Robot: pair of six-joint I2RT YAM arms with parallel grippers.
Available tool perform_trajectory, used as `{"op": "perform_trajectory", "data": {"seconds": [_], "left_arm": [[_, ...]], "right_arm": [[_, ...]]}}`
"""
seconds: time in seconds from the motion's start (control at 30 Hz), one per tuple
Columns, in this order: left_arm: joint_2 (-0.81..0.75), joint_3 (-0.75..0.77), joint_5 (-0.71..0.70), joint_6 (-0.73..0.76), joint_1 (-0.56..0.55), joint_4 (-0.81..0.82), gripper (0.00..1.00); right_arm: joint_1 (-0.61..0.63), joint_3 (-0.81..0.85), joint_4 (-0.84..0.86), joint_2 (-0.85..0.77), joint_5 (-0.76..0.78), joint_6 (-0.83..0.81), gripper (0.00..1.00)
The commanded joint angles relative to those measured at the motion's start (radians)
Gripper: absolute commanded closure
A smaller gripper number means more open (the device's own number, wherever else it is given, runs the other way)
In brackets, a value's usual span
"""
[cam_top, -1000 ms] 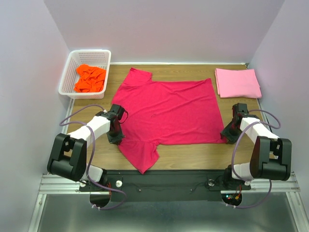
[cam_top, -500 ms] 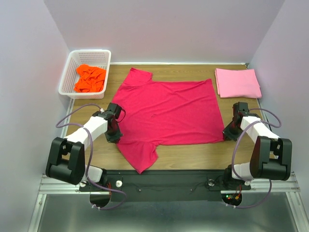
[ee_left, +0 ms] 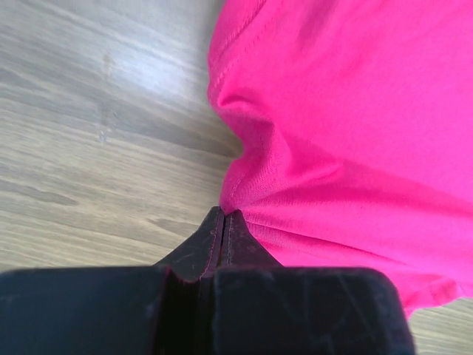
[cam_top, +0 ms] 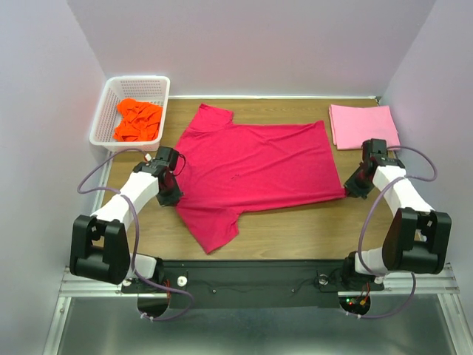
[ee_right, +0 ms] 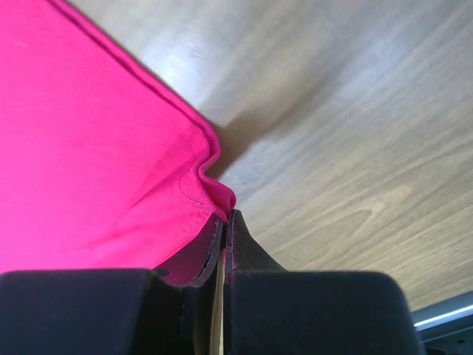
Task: Fold and stack the t-shirts
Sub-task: Fold the tshirt
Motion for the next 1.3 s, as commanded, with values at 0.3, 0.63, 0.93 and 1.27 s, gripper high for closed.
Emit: {"op": "perform_trajectory", "data": {"seconds": [0.3,0.63,0.93,1.27], "left_arm": [[0.060,0.146,-0.022,0.079,0.052,0.021,1.00],[0.171,0.212,0.003,0.108,0.068,0.078,1.00],[0.198,0.213,0.004,0.110,0.081,0.111,1.00],[0.201,0.201,0.006,0.114,0.103,0.130,1.00]], "right_arm": [[-0.003,0.167,-0.010,0.097,-0.030,-0.033,0.99],[-0.003,0.231,0.029,0.210,-0.064,-0.056,0.99],[-0.003,0.283,0.059,0.293,-0.074,-0.064,0.99],[-0.003,0.293,0.101,0.350,-0.114,-0.072,0.99]]}}
